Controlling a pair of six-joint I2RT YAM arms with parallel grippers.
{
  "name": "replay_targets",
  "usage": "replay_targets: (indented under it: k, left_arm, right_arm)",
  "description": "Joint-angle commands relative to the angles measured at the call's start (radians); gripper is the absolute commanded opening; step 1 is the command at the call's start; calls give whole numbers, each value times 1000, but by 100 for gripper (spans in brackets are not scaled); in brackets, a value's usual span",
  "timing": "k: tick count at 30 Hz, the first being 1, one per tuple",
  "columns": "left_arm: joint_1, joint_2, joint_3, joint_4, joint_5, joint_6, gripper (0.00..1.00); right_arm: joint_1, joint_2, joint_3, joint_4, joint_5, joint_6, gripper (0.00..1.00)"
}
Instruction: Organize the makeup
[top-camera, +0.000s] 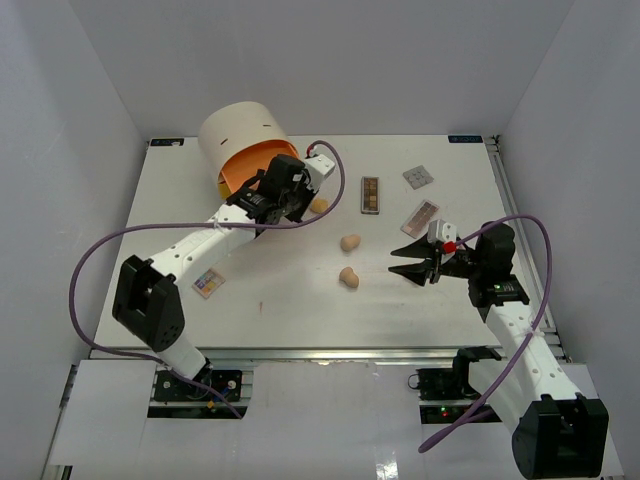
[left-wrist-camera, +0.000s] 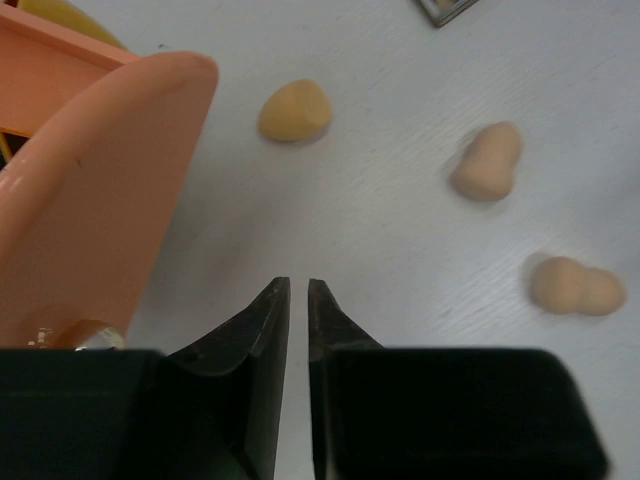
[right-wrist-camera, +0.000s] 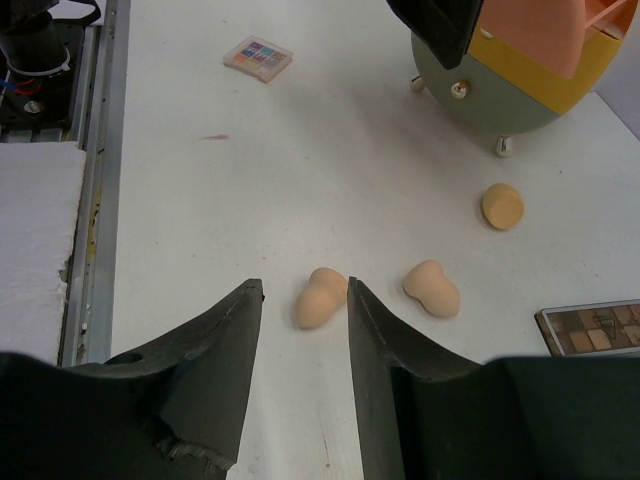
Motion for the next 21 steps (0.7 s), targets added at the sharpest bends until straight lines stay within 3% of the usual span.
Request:
replay_targets:
  k: [1, 3, 16, 21]
  left_arm:
    - [6, 45, 101, -43, -197, 181, 22]
    - [21, 72, 130, -47, -235, 203, 25]
    - [155, 156, 271, -18, -256, 146, 85]
    - [187, 166, 281, -11, -223, 118, 90]
  right_arm:
    - [-6, -8, 3, 7, 2, -12, 46]
    - [-6, -9, 3, 7, 1, -12, 46]
    - [-9, -18, 4, 5, -2, -11, 45]
    - [-10, -19, 4, 6, -1, -11, 45]
